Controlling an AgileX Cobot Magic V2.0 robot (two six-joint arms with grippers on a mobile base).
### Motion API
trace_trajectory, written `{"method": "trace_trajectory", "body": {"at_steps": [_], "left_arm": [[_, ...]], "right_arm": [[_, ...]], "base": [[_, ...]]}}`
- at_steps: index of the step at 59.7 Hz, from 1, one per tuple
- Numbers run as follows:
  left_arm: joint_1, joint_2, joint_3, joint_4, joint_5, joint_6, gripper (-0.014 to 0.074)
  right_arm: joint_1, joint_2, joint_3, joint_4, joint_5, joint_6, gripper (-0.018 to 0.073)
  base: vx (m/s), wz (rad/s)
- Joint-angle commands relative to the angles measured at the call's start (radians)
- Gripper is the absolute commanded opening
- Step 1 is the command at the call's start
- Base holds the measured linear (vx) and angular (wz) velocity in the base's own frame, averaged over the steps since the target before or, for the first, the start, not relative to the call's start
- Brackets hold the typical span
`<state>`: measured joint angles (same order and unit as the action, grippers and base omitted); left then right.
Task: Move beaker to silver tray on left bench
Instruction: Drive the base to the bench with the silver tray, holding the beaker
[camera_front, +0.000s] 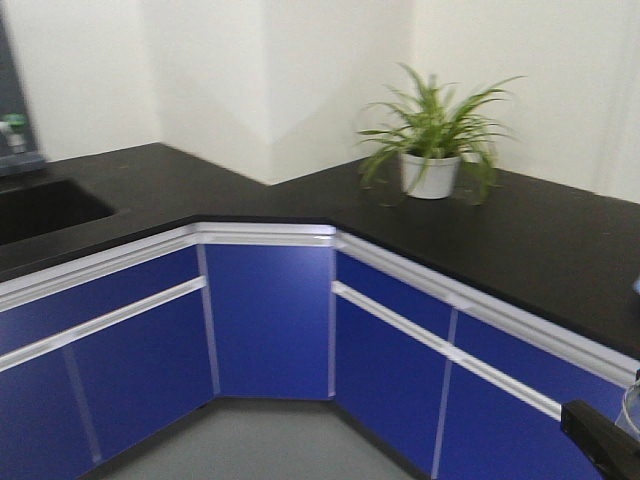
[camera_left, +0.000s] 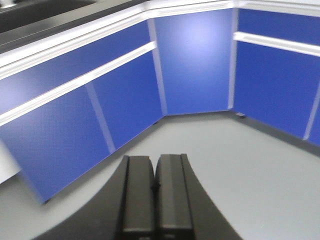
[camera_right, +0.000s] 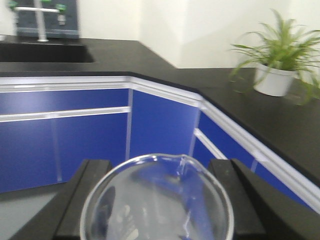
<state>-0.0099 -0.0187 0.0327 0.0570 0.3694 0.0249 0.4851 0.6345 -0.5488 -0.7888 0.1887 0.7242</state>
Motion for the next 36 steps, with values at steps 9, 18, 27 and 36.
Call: {"method": "trace_trajectory", "body": {"at_steps": [9,18,27,36], "left_arm": [[-0.006,-0.007,0.02,-0.003,-0.075,-0.002,0.0001],[-0.006,-0.007,0.02,-0.003,-0.075,-0.002,0.0001],[-0.006,-0.007,0.02,-0.003,-0.075,-0.002,0.0001],[-0.006,-0.007,0.02,-0.003,-0.075,-0.002,0.0001]], "right_arm": [[0.0,-0.002,-0.031,-0.02,-0.058,-0.01,-0.0011],[0.0,-0.002,-0.031,-0.02,-0.058,-0.01,-0.0011],[0.0,-0.002,-0.031,-0.02,-0.058,-0.01,-0.0011],[0.0,-0.002,-0.031,-0.02,-0.058,-0.01,-0.0011]], "base": [[-0.35,0.61],[-0.3,0.5],[-0.23,0.38],[-0.15,0.37]]}}
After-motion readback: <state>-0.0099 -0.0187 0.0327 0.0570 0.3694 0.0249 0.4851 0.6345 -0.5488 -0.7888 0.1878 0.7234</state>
